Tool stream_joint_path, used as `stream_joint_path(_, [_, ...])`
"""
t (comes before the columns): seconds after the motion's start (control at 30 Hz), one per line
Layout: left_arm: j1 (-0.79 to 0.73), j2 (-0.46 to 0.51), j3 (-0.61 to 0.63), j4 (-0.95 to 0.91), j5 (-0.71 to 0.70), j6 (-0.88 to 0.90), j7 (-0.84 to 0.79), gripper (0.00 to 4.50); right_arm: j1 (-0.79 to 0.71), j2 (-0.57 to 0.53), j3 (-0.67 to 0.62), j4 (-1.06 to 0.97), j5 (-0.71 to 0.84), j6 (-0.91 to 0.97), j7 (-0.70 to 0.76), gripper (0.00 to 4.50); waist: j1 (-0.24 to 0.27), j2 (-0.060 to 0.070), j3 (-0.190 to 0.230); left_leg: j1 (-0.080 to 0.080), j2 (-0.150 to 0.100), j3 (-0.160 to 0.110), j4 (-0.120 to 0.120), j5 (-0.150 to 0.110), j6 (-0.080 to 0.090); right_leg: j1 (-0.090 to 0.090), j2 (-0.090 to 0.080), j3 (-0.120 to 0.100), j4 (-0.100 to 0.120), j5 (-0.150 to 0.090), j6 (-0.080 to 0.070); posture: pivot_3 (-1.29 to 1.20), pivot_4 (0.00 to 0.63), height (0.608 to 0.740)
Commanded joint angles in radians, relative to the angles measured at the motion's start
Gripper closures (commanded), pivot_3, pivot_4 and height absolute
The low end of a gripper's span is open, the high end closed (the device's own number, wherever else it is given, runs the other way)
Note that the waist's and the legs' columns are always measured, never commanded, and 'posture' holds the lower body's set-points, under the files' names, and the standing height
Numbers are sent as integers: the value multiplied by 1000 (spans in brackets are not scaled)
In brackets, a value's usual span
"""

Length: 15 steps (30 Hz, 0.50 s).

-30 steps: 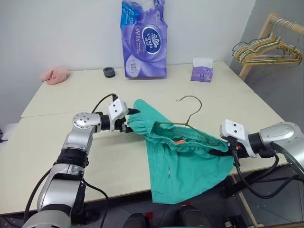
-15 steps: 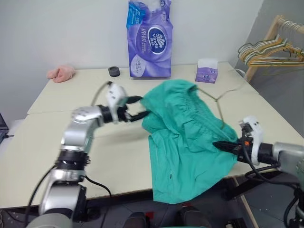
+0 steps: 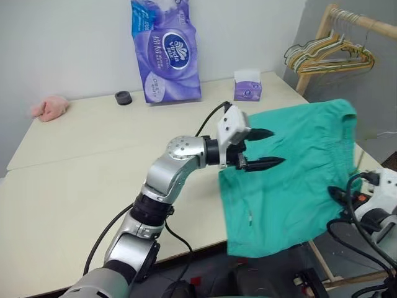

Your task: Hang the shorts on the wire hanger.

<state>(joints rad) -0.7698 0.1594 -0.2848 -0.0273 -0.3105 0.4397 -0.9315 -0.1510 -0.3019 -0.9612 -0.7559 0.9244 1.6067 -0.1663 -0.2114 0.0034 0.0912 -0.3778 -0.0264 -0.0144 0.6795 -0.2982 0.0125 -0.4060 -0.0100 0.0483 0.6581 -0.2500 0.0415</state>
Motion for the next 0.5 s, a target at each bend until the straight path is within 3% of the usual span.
stream_joint_path(0.03, [-57, -32, -33, 22, 24, -75, -15, 823, -83, -44, -77, 30, 152, 8, -204, 4500, -17, 1, 3, 0, 0, 0, 0, 0, 0, 0, 0, 0, -1, 0, 0, -415, 141, 740])
stream_joint_path(0.1, [-94, -71, -39, 46, 16, -86, -17, 823, -148, -111, -118, 101, 241, 8, -326, 4500, -34, 3, 12, 0, 0, 1, 0, 0, 1, 0, 0, 1, -1, 0, 0, -424, 146, 740])
stream_joint_path(0.23, [-154, -126, -57, 106, 41, -147, -27, 823, -245, -352, -142, 308, 454, 8, -539, 4500, -55, 5, 32, -2, -5, 3, 0, -2, 4, 0, -3, 4, -3, -3, 5, -434, 157, 740])
stream_joint_path(0.37, [-183, -151, -62, 145, 54, -175, -24, 823, -52, -626, -37, 496, 914, -286, -836, 4500, -66, 1, 39, -3, -2, 5, -3, -6, 10, 1, 0, 6, -9, -4, 5, -446, 172, 740])
stream_joint_path(0.5, [-210, -178, -71, 186, 73, -220, -28, 823, 66, -825, -16, 646, 1046, -396, -880, 4500, -79, -2, 55, -1, -1, 15, -3, -7, 13, 1, 2, 15, -13, -3, 8, -446, 177, 740])
